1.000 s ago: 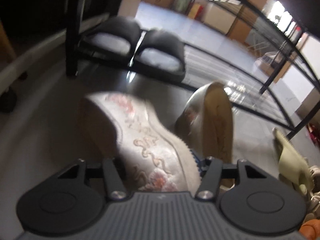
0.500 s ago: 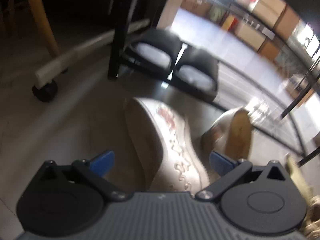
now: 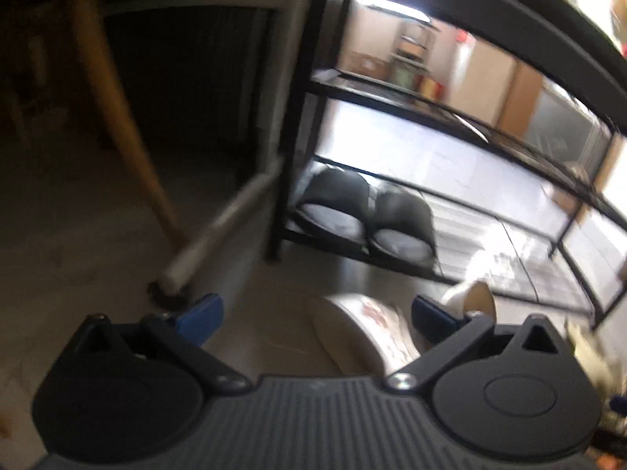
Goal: Organize scattered shoes
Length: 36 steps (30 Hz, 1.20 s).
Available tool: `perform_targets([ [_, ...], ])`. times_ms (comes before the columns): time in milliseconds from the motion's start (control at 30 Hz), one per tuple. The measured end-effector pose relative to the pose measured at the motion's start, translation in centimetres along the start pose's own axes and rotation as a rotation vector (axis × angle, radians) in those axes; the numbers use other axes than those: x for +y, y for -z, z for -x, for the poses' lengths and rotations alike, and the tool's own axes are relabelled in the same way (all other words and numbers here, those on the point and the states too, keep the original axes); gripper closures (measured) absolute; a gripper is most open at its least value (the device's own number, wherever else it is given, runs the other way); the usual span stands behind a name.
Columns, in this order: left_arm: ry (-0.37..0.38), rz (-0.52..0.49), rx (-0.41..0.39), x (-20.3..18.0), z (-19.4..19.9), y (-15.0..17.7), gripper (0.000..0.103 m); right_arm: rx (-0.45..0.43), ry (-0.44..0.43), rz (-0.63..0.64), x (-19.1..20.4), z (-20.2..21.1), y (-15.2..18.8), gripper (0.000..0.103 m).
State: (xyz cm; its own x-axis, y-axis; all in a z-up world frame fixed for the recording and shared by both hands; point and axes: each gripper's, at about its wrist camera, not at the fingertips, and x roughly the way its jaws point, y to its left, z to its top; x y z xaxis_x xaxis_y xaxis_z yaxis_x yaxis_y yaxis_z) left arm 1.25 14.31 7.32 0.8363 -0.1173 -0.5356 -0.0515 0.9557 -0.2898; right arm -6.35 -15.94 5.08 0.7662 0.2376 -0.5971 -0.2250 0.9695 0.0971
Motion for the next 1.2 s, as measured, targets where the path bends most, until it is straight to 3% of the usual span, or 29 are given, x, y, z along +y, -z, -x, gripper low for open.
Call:
perform_targets([
  [67, -0.013, 0.086, -0.056, 1.2, 0.8, 0.2, 0.001, 0.01, -0.005, 0.092, 2.4, -2.5, -1.0, 0.037],
  [200, 0.018, 0.209, -0.025, 3.4, -0.2, 0.4, 0.001, 0.075, 0.017, 0.154, 6.3, -7.9, -1.4, 0.038],
  [300, 0.006, 0.359, -0.006, 5.4, -1.8, 0.4, 0.001, 0.098, 0.003, 0.173, 8.4, -10.5, -1.4, 0.036],
  [400, -0.005, 0.396, -0.036, 5.8, -2.1, 0.5, 0.001, 0.081, 0.025, 0.22, 10.0, -11.3, -1.2, 0.033],
  [667, -0.002, 0.385, -0.003, 5.7, -2.3, 0.4, 0.001, 0.087, 0.139, 0.399, 13.3, -13.3, 0.5, 0.034],
  [767, -0.004, 0.409, -0.009, 6.2, -2.2, 0.5, 0.001, 0.134, 0.207, 0.38, 13.3, -14.4, 1.2, 0.036],
  [1000, -0.01, 0.428, 0.002, 6.4, -2.5, 0.5, 0.001, 0.136, 0.222, 0.278, 12.4, -14.1, 0.6, 0.041],
  [1200, -0.011, 0.418, 0.006, 6.2, -2.5, 0.5, 0.001, 0.145, 0.199, -0.041, 8.7, -14.0, -0.6, 0.04],
])
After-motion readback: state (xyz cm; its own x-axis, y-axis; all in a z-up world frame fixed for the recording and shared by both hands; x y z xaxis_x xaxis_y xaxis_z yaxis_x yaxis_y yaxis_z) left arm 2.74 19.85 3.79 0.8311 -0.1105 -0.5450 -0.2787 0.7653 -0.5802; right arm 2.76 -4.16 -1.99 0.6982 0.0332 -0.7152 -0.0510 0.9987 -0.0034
